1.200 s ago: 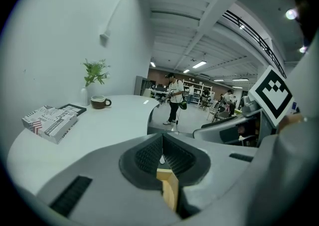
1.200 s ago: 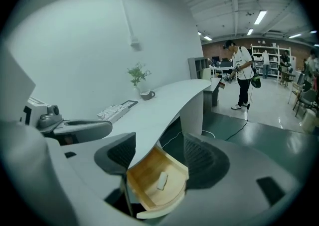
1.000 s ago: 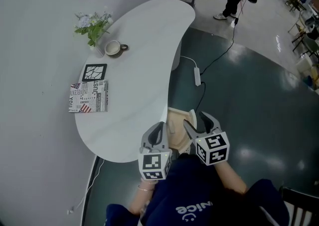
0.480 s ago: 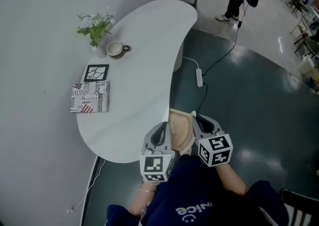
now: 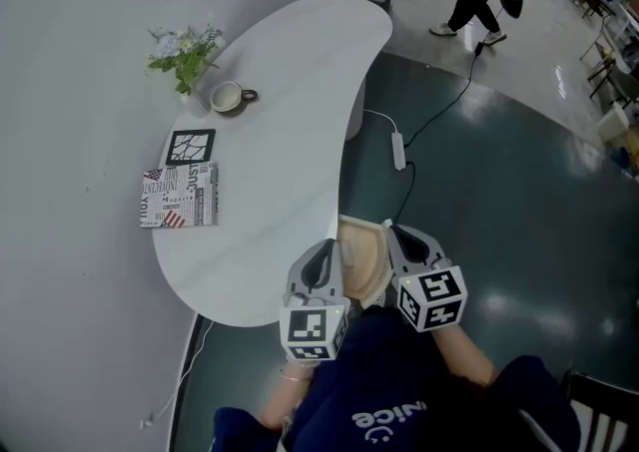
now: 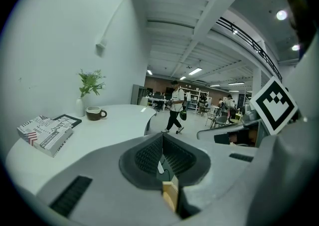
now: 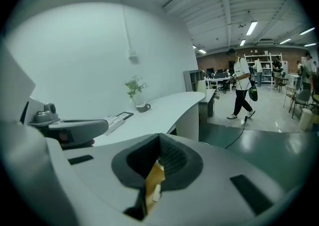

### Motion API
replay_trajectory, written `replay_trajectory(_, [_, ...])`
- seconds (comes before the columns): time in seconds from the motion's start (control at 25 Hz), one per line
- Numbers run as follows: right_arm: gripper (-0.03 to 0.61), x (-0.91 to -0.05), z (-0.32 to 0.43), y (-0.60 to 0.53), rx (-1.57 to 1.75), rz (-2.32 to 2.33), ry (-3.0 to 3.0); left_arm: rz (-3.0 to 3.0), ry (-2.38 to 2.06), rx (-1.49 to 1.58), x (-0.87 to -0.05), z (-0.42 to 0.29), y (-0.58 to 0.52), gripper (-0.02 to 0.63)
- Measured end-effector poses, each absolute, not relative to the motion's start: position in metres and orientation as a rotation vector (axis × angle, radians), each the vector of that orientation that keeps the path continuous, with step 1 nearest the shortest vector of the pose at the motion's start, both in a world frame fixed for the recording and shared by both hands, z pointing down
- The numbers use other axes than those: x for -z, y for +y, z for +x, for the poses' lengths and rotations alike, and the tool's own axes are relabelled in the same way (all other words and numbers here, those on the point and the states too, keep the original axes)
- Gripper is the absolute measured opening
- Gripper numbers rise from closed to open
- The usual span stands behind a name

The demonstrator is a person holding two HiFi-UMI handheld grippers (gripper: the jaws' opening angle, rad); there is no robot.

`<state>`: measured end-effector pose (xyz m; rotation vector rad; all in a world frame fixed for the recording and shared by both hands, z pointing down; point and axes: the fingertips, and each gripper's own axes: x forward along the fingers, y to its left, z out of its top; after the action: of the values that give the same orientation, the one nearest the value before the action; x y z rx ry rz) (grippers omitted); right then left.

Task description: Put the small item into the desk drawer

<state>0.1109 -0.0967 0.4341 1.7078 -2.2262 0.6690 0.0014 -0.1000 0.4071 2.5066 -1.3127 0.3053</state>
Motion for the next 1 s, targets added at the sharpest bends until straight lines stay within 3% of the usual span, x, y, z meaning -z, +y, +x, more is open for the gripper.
replay_trajectory(1.0, [0.006,-0.436,0.102,-0.101,-0.587,1.677,-2.229,2.484,-1.3,-0.329,-0.423,-0.006,-0.106,0.006])
